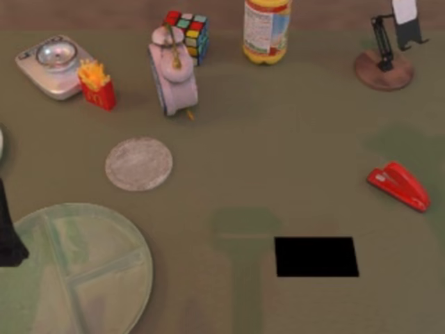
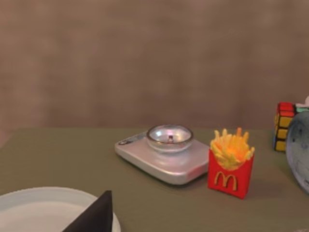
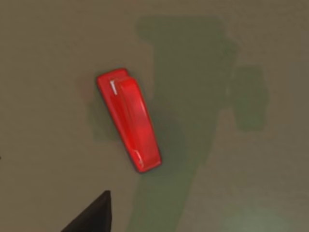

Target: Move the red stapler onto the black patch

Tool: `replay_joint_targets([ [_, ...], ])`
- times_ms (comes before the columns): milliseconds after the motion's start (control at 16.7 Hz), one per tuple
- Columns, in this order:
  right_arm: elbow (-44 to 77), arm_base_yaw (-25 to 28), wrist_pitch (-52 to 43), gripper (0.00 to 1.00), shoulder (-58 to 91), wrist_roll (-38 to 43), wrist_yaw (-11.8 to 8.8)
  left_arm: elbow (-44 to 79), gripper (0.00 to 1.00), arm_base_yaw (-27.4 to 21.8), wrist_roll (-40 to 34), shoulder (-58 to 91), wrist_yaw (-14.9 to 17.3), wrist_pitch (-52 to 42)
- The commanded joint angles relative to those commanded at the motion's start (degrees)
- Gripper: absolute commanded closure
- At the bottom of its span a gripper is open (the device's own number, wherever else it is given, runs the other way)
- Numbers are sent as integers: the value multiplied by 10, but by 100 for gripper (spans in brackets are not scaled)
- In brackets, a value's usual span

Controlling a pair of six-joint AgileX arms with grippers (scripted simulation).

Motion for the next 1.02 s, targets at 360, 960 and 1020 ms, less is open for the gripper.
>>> replay_joint_targets([
  [360,258,31,-190,0,308,-96,1,0,0,0,0,0,0,0],
  [960,423,49,-296,0,482,-152,-3,0,0,0,0,0,0,0],
  [1020,423,49,-296,0,482,-152,-3,0,0,0,0,0,0,0],
])
